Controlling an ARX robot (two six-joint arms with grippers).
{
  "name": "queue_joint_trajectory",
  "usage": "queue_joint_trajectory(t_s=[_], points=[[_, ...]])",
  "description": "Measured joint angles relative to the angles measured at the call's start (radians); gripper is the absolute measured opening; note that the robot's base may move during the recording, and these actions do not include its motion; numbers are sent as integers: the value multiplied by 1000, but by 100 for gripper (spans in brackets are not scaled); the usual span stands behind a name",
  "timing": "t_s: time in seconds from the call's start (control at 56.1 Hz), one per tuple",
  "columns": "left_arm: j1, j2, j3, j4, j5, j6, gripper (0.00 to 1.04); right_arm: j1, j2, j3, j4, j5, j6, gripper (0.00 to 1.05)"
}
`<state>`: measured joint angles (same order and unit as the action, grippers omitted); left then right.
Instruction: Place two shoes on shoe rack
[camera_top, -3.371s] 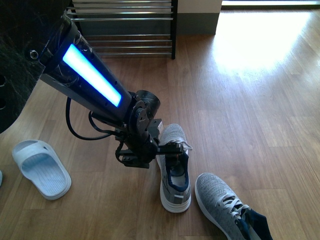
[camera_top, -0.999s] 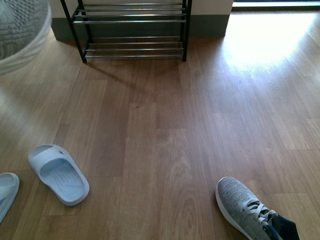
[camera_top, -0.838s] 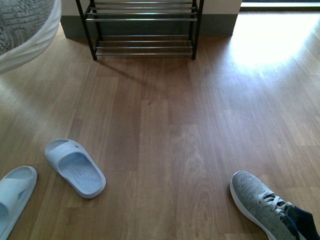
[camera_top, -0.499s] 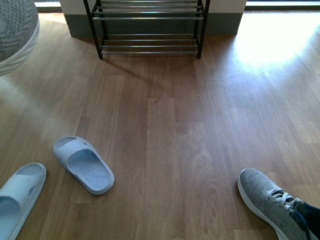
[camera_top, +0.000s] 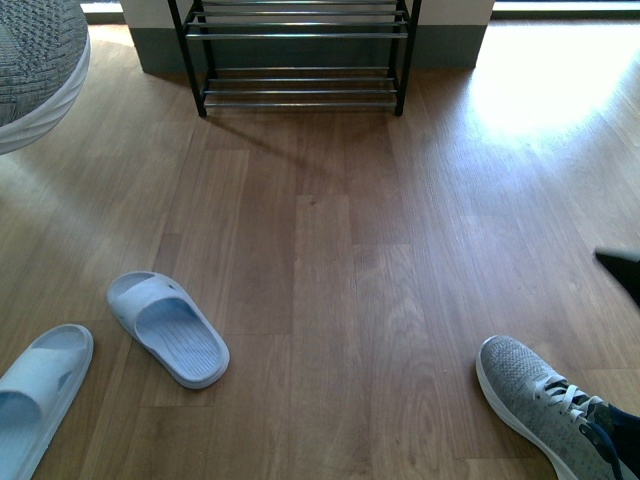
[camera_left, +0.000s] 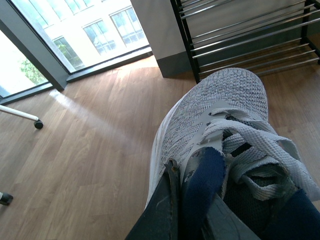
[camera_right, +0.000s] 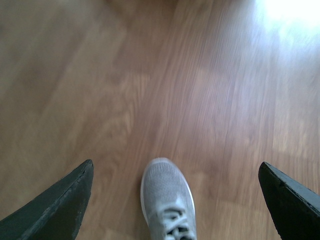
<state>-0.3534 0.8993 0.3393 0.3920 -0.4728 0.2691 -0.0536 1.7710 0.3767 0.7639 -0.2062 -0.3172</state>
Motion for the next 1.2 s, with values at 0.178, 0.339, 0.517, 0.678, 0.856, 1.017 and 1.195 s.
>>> queue_joint_trajectory(t_s=[0.178,0.339,0.517,0.678,0.856,1.017,1.195], points=[[0,0,0,0,4,0,2,-56,439,99,-7,33,-202,96],[0,0,0,0,4,0,2,-129,600,175,-78,49,-311,96],[0,0,0,0,1,0,2,-163,716,254,-119,81,-362,96],[0,0,0,0,2,0,2,-163,758,304,-147,82,-353,96],[0,0,0,0,3,0,2,-156,829,361,-155,96,-336,96],[0,0,0,0,2,0,2,-156,919,399,-131,121,-334,96],[0,0,0,0,2,0,2,-151,955,416,-117,144,-334,81]])
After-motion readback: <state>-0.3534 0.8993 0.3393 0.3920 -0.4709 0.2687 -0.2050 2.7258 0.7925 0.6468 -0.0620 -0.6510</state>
